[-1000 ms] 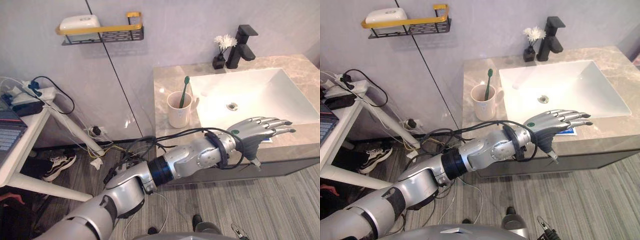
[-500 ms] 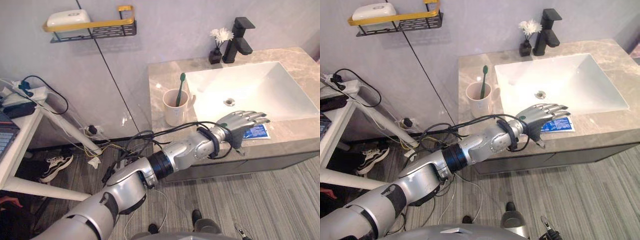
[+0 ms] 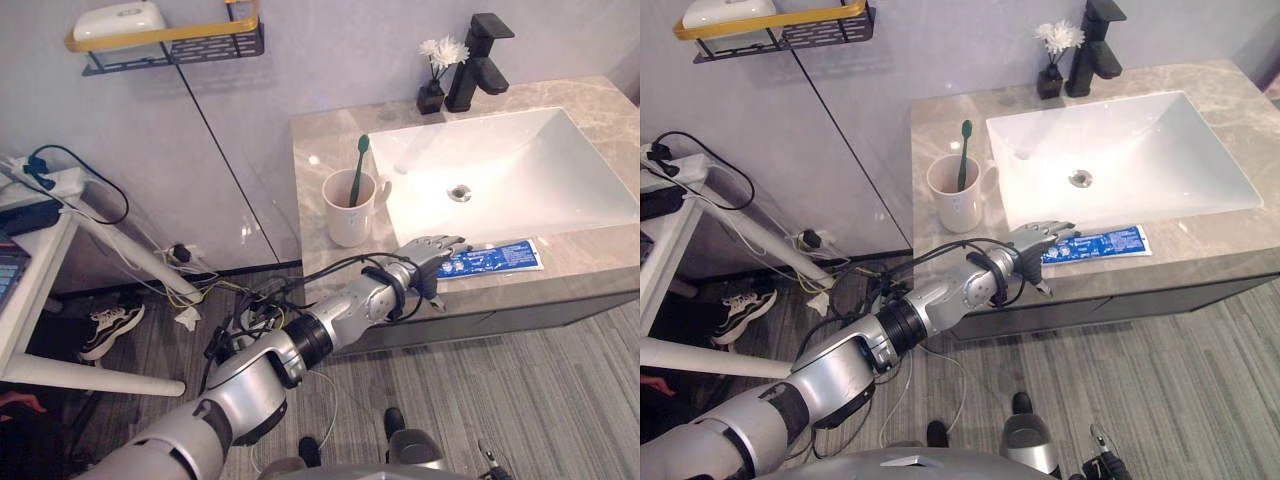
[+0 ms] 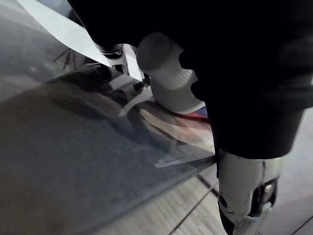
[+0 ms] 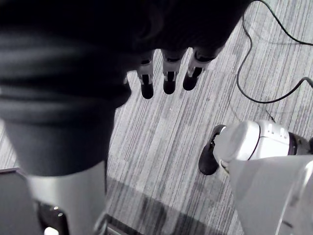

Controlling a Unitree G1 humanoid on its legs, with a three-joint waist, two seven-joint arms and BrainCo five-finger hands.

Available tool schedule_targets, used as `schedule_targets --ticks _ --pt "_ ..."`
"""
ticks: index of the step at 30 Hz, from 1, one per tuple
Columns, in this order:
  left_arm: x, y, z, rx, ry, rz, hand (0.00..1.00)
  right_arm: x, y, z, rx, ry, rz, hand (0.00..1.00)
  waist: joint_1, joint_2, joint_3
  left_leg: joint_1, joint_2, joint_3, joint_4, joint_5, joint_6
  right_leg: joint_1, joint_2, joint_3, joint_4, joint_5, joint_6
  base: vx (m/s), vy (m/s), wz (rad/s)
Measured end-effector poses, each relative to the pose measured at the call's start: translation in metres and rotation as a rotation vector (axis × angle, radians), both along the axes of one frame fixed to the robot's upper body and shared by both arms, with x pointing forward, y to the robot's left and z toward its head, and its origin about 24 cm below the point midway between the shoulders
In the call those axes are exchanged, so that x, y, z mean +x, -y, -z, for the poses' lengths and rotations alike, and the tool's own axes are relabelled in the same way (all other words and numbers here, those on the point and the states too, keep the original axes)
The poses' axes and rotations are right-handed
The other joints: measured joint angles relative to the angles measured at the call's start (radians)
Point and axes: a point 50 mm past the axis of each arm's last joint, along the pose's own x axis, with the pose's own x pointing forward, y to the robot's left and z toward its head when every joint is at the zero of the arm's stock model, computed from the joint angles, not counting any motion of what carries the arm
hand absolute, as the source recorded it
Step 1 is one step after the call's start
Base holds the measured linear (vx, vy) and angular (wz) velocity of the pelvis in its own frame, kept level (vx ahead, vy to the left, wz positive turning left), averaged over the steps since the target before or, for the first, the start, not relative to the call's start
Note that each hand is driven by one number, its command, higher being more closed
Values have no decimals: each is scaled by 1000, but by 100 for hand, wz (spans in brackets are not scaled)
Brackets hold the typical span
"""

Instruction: Organize washtable

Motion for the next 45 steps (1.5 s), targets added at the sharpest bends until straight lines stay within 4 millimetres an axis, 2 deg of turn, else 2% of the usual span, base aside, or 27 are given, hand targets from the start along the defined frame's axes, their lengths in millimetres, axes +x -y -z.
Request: schedule_targets --ticks 16,18,22,28,33,35,36,41,45 --pt "-3 -1 1 -39 -39 0 0 12 -1 -1 5 28 -1 0 -10 -8 10 32 -1 5 -37 6 -5 30 1 -13 -35 6 -1 8 1 0" --pt "-3 -1 2 -48 -47 -1 0 12 -1 -1 6 29 -1 0 -10 -17 19 46 -1 5 -45 6 -6 40 2 -14 -39 6 -1 0 0 0" --pt "-5 0 -3 -79 -54 7 0 12 -3 -1 8 27 -6 0 -10 -11 22 34 -1 4 -43 6 -6 34 0 -12 -41 5 0 2 5 3" --pt "0 -8 -22 -167 -37 -10 0 5 -4 0 8 8 -21 0 -6 -8 24 5 -2 3 9 6 -7 23 -3 -9 -26 5 0 6 -7 -1" --pt "9 -21 -60 -331 35 -65 0 -14 -6 3 10 -39 -35 0 10 0 20 -19 -5 -7 53 8 -9 23 -14 -14 -22 4 1 -1 9 4" --pt "0 -20 -83 -430 82 -21 0 -26 -7 4 13 -71 -42 0 21 13 12 -22 -6 -21 59 7 -10 23 -16 -21 -4 0 3 -26 13 14" --pt "-3 -20 -89 -453 95 -7 0 -26 -8 5 15 -72 -63 0 22 13 11 -20 -6 -22 59 7 -9 23 -16 -22 1 -1 3 -40 15 16" --pt "-9 -21 -99 -497 122 18 0 -25 -9 5 19 -65 -76 0 28 18 8 -20 -11 -25 48 6 -7 19 -16 -22 1 -2 4 -51 -1 4" --pt "-23 -25 -95 -551 87 66 0 -35 -10 5 20 -93 -101 0 36 29 -22 -17 -8 -24 24 3 -2 11 -13 -23 1 -1 4 -19 6 2"
